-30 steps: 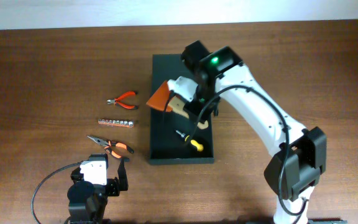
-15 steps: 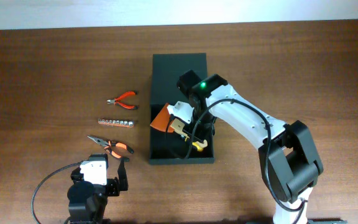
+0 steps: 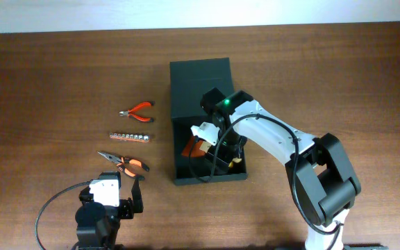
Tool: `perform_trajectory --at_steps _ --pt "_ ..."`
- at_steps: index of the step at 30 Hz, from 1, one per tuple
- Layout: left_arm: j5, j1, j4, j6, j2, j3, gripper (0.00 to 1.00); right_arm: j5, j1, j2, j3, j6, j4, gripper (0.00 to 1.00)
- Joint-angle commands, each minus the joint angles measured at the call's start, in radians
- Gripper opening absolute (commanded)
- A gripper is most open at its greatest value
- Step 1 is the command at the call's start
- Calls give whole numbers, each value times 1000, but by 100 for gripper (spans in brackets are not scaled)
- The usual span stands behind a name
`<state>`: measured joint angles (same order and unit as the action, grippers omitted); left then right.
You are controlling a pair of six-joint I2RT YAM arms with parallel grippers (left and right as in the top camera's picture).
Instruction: Pack container
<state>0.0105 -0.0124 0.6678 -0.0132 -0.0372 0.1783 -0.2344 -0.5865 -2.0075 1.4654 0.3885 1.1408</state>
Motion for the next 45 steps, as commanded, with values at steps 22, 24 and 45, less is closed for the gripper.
perform_trajectory --at_steps 22,24,45 --pt "-7 5 -2 10 8 -6 99 93 -2 1081 -82 -118 23 99" --pt "-7 5 -2 10 9 -6 99 93 -2 1184 -160 -130 13 99" --pt "-7 5 -2 10 8 -6 99 97 -2 1723 -558 -251 -56 99"
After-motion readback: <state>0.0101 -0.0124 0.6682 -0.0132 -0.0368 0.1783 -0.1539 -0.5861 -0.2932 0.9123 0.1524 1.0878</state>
